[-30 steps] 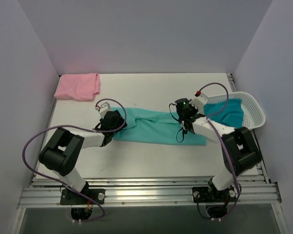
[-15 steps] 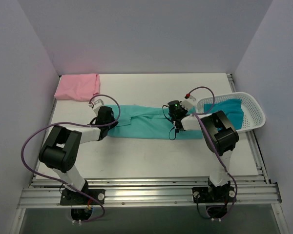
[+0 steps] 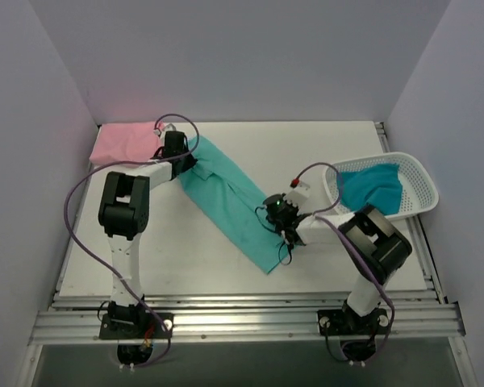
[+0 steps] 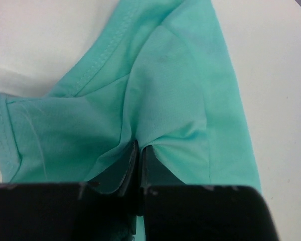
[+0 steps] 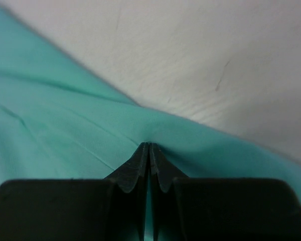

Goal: Fold and stack the t-shirts
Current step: Fold the tshirt

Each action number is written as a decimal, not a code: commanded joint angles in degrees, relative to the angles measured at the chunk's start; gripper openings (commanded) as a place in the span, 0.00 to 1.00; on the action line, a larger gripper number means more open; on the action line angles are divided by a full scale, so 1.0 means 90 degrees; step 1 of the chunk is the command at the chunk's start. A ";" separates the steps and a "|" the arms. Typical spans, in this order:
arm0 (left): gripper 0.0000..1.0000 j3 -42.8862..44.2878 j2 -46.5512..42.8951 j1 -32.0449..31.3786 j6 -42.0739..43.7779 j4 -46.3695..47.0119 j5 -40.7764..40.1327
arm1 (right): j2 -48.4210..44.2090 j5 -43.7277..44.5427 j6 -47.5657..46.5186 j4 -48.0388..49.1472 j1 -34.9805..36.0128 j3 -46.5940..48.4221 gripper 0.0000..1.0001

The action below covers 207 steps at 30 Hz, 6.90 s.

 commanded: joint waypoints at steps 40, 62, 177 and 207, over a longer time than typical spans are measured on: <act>0.94 0.1965 -0.1489 0.0934 0.0791 -0.0997 0.3132 | -0.1084 0.2629 0.1659 -0.3988 0.3736 0.1146 0.00; 0.94 -0.6575 -0.8715 -0.2025 -0.1427 -0.2080 -0.0706 | -0.2912 0.1087 0.0516 -0.2290 0.2349 -0.0913 0.93; 0.02 -0.4486 -0.6561 -0.2876 -0.0666 -0.1546 -0.2113 | -0.1028 0.2259 0.0009 -0.3716 0.2614 0.1575 0.00; 0.79 -0.0707 -0.0534 -0.0376 -0.0294 0.0798 0.1548 | 0.2333 0.0364 -0.1437 -0.2534 0.0191 0.4554 0.77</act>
